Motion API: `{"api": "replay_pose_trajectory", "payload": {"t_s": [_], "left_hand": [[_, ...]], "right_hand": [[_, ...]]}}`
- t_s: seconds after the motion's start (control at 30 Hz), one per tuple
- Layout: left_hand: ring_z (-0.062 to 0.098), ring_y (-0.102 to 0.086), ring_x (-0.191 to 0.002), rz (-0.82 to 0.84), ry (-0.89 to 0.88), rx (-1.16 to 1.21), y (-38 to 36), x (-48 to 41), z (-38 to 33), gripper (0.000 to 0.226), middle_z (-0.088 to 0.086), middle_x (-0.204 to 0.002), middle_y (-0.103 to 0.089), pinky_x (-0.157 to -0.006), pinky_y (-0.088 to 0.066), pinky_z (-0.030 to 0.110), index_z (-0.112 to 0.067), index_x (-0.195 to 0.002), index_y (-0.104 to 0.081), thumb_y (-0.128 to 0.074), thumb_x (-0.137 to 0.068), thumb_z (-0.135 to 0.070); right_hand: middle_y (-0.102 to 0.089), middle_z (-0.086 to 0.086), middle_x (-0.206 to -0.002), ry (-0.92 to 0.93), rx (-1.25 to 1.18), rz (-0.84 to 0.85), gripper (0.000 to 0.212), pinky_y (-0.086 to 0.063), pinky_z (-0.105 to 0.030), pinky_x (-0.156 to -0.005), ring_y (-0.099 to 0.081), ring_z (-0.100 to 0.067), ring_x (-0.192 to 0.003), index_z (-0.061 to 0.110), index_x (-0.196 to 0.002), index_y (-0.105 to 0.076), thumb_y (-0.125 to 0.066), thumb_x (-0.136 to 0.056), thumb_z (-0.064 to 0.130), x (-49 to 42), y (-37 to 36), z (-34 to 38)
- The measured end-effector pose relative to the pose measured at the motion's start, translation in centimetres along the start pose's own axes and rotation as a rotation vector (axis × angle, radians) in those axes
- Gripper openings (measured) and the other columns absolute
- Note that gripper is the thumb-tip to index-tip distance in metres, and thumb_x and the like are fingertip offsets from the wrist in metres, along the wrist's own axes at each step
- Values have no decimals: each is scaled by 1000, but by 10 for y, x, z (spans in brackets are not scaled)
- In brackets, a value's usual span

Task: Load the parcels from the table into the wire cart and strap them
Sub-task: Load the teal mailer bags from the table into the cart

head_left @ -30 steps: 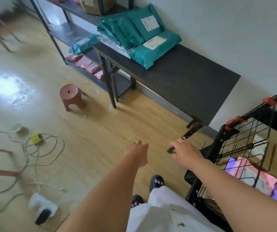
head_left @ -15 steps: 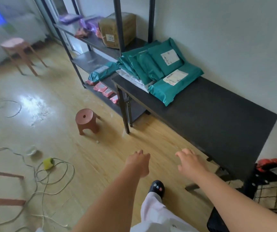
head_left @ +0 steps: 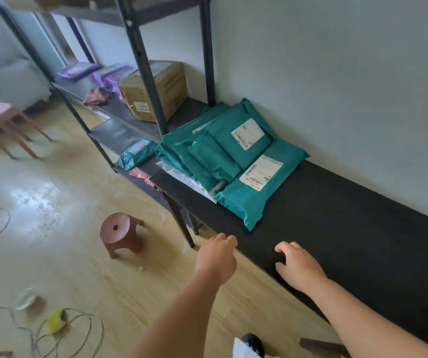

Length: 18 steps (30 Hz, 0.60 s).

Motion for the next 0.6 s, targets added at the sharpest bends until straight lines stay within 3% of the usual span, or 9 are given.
{"api": "replay_pose_trajectory", "payload": {"t_s": [0.1,0.23,0.37,0.6], "left_hand": [[16,-53,-102,-39,-11,1,17,-26,-3,42,-2,-112,-55,-70,-45,27,-27,-132,-50,-51,-92,-16],[17,-52,-111,-135,-31,13,43,-55,-12,37,-3,-123,-55,-87,-49,31,-27,-133,-50,-49,-97,-23],[16,-47,-116,-232,-65,21,66,-91,-18,36,-4,-126,-51,-93,-48,30,-26,-135,-48,-47,-99,-32],[19,-45,-121,-167,-136,92,80,-166,-25,46,-1,-132,-46,-97,-44,34,-23,-141,-38,-46,-99,-38]], "right_hand": [[-50,8,-133,-14,-43,29,40,-46,-20,-76,-50,-6,-96,31,-134,-48,-59,-96,29,-16,7,2],[-52,7,-131,-67,-104,27,41,-45,-18,-75,-51,-5,-93,30,-134,-48,-60,-95,29,-37,18,4],[-52,6,-131,-110,-109,-8,42,-45,-17,-77,-58,-8,-106,31,-135,-47,-60,-95,31,-60,37,11],[-52,4,-132,-203,-134,-52,42,-52,-26,-87,-59,-12,-111,29,-136,-47,-58,-95,29,-106,70,15]]}}
Point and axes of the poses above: each hand's wrist, its own x-axis away from the middle knuckle, its own y-axis out of the back of the hand, z = x × y, the point moved 10 cm from there along -x, towards the middle knuckle
